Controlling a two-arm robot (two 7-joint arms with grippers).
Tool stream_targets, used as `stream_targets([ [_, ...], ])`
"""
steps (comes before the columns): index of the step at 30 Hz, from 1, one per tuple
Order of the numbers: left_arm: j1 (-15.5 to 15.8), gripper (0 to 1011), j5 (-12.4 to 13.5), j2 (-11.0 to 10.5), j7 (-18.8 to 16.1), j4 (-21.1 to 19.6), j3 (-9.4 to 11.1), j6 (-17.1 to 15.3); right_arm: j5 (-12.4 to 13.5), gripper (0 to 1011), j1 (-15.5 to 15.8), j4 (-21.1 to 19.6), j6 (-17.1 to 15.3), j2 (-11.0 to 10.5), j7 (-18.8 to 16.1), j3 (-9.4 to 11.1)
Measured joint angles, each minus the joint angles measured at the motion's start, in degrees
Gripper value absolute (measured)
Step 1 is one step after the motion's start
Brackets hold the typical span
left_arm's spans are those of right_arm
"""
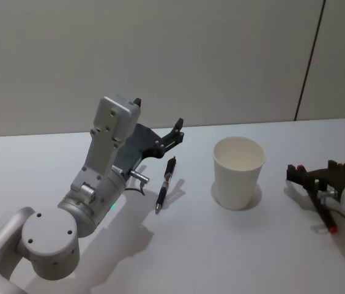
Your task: Place the pen into the pen holder.
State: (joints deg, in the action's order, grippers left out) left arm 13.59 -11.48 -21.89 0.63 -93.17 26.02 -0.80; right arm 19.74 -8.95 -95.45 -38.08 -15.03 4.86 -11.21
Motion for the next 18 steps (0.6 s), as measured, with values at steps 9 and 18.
stream_targets([
  [9,0.00,1001,0.00,0.00,0.00,0.00,0.00,0.00,-1.49,1001,-0.26,1.08,0.19,0.87,-0.19,-0.64],
  [18,0.00,1001,0.00,0.00,0.00,0.00,0.00,0.00,-2.28,1001,-0.31,1.99,0.34,1.53,-0.28,-0.98],
])
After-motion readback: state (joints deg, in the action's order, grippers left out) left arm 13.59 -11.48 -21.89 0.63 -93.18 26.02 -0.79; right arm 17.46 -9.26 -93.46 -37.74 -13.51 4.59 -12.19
